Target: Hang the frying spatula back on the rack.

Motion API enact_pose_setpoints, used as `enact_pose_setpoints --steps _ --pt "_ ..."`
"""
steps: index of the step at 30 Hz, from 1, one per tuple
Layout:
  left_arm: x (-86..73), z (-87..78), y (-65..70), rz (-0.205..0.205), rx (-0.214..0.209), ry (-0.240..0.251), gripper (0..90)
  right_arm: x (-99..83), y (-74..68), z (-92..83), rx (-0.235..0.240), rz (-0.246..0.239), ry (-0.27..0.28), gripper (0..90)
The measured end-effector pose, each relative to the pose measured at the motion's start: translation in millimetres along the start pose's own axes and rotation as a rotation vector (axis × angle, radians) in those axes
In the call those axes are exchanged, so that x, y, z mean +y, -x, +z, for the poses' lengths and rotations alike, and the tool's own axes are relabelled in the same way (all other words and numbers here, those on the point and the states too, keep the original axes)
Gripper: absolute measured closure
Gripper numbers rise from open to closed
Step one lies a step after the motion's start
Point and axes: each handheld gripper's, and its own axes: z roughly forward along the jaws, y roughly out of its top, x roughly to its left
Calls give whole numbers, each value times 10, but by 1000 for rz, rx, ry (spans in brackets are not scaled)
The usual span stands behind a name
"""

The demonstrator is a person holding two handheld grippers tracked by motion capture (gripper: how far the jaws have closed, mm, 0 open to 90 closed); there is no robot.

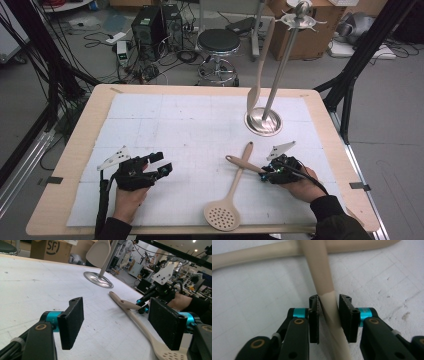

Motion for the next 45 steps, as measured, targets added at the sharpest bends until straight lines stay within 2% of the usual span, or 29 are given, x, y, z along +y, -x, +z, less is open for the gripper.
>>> enact_pose_setpoints --steps 2,6,10,12,18,21,28,35,45 --pt "-1 -1 0 0 0 2 294 6 -33 -2 -4 -29 -2 768" --pt "-1 1 5 1 0 4 294 7 -43 -6 -11 -33 -4 769" --pt "2 -4 2 0 1 4 294 -5 -15 -34 13 0 5 769" --pt "1 -3 1 1 1 4 295 -14 9 -81 28 32 22 769" --pt "-2 8 12 3 -1 0 295 -66 129 -252 28 145 150 769" --pt "-2 7 12 3 -1 0 295 -98 166 -313 21 186 207 769" --pt "-2 5 8 3 -1 1 295 -153 216 -410 14 235 310 770" --pt "-1 6 14 4 0 3 294 -190 268 -538 47 293 439 770" --pt "1 4 14 5 1 5 294 -267 371 -685 60 378 590 769"
